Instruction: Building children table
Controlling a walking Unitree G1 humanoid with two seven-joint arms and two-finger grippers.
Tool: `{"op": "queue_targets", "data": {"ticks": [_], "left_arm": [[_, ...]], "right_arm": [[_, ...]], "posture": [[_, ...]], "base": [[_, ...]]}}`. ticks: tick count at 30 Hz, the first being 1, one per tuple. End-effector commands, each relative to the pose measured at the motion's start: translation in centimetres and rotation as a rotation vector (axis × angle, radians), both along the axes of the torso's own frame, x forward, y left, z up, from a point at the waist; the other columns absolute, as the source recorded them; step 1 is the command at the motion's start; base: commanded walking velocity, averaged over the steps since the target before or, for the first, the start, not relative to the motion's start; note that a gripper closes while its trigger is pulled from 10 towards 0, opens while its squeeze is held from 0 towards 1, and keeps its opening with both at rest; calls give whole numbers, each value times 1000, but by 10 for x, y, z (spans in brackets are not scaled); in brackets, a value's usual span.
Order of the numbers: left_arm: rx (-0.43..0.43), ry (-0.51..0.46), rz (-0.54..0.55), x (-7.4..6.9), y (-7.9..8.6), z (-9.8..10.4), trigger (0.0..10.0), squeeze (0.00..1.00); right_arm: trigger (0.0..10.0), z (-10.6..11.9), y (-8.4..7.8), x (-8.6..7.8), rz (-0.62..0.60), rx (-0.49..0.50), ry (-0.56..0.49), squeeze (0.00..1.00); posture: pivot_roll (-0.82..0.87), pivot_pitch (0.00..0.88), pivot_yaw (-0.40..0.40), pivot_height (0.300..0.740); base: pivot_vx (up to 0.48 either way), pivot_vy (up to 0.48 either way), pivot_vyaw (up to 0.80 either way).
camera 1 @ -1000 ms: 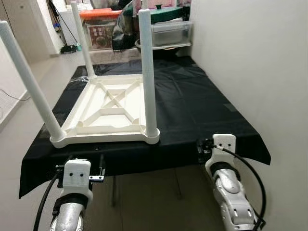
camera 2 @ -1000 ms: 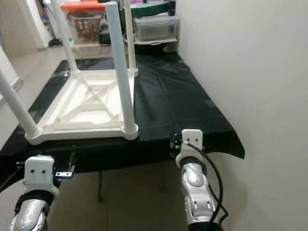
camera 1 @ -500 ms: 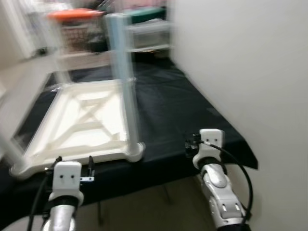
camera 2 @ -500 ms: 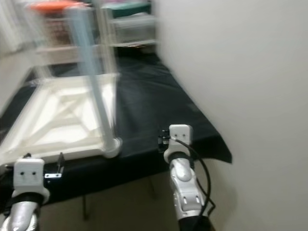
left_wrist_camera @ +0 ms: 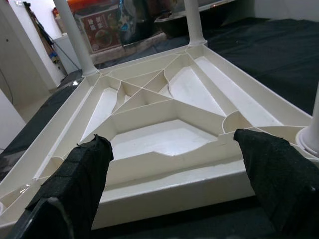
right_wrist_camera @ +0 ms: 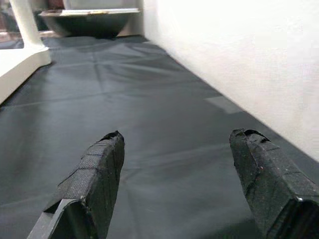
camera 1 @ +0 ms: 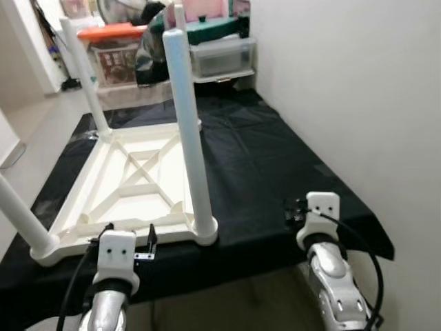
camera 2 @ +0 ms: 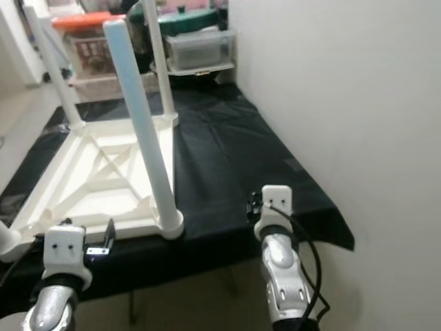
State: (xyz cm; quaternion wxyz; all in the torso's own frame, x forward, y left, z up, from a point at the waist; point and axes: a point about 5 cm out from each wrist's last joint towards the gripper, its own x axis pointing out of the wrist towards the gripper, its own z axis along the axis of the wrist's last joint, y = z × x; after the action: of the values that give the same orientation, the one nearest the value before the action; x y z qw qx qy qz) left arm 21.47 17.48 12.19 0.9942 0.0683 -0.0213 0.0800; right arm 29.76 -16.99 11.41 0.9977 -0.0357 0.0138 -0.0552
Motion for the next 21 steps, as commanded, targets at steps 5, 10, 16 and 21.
{"op": "queue_targets", "data": {"ticks": [5,10,16,21], "left_arm": [[-8,8,-23,-1,-6,-1,10000,0],[-15,11,-34,-2,-9,-3,10000,0],[-23,17,-43,-1,-11,-4,10000,0],[-44,33,-74,-1,-15,-7,10000,0]], "right_arm": [[10000,1,8,1,37,-22,-5,0],[10000,3,1,6,-8,-19,-7,0],[10000,3,-8,4,4,15,-2,0],[10000,5,-10,-1,190,135,-5,0]], "posture": [[-74,0,25,740],[-74,0,26,740],[-79,0,27,740],[-84,0,34,740]], "base": [[0,0,640],[0,0,426],[0,0,0],[0,0,0]]}}
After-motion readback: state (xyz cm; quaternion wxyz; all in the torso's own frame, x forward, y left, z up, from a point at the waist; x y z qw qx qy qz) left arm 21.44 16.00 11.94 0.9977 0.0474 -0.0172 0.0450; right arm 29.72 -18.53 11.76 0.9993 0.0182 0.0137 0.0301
